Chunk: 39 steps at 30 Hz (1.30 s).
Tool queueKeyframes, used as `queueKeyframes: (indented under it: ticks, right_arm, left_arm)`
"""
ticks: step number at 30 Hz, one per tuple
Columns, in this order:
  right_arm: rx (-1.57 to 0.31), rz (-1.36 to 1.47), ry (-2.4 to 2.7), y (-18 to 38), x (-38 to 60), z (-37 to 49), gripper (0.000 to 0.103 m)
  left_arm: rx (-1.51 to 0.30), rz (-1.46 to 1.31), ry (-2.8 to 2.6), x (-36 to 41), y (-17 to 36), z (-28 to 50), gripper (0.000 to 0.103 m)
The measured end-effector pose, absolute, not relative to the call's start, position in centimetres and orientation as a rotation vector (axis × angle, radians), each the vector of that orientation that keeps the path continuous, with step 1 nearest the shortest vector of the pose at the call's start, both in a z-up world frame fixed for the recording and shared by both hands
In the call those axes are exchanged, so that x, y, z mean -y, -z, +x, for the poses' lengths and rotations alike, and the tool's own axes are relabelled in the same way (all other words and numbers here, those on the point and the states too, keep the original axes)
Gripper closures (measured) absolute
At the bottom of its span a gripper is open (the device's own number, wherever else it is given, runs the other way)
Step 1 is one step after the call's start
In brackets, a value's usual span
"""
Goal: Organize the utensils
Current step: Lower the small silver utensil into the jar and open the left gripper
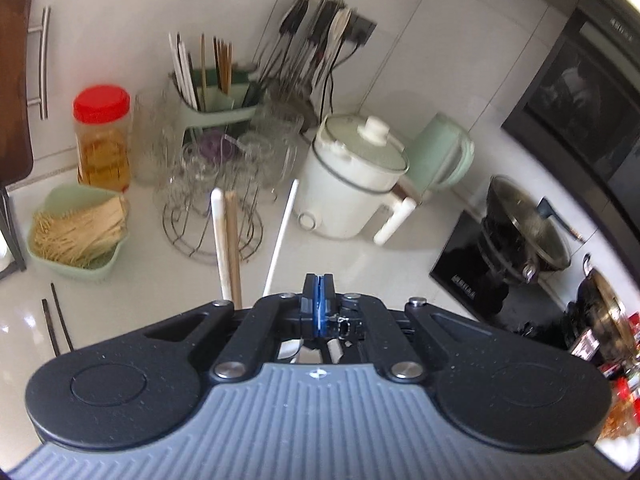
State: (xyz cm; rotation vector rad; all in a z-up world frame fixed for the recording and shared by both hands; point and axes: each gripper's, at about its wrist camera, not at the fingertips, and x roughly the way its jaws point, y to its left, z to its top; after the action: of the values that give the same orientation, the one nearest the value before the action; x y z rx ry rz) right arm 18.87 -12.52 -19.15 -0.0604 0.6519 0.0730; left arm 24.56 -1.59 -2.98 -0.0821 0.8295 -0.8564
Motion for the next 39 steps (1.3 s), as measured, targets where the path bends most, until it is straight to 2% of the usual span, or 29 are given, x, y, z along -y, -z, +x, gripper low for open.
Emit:
queueKeyframes:
  ticks: [19,30,33,38,39]
  right_arm:
    - [-0.641,-0.064,-0.080,19.1,12.5,18.8,0.012]
    - [-0.643,-0.065,-0.080,19.0,12.5,19.2,0.012]
    - [-0.644,-0.063,-0.077,19.0,12.4,19.3,0.012]
    - [-0.644,-0.063,-0.075,19.1,12.3,19.2,0.012]
    - [-0.644,-0.063,-0.074,19.1,12.3,19.3,0.012]
  left_arm:
    - [-0.944,0.094,0.796,4.3,8.9,25.6,0.102]
    - [-0.951,0.063,0.778,4.0,8.1,25.6,0.100]
    - [-0.941,0.034,0.776,3.3,7.3,25.5,0.094]
    - [-0.903,0.017,0.753,2.0,5.8,25.1,0.074]
    - [-0.895,0.015,0.745,1.7,5.5,25.1,0.073]
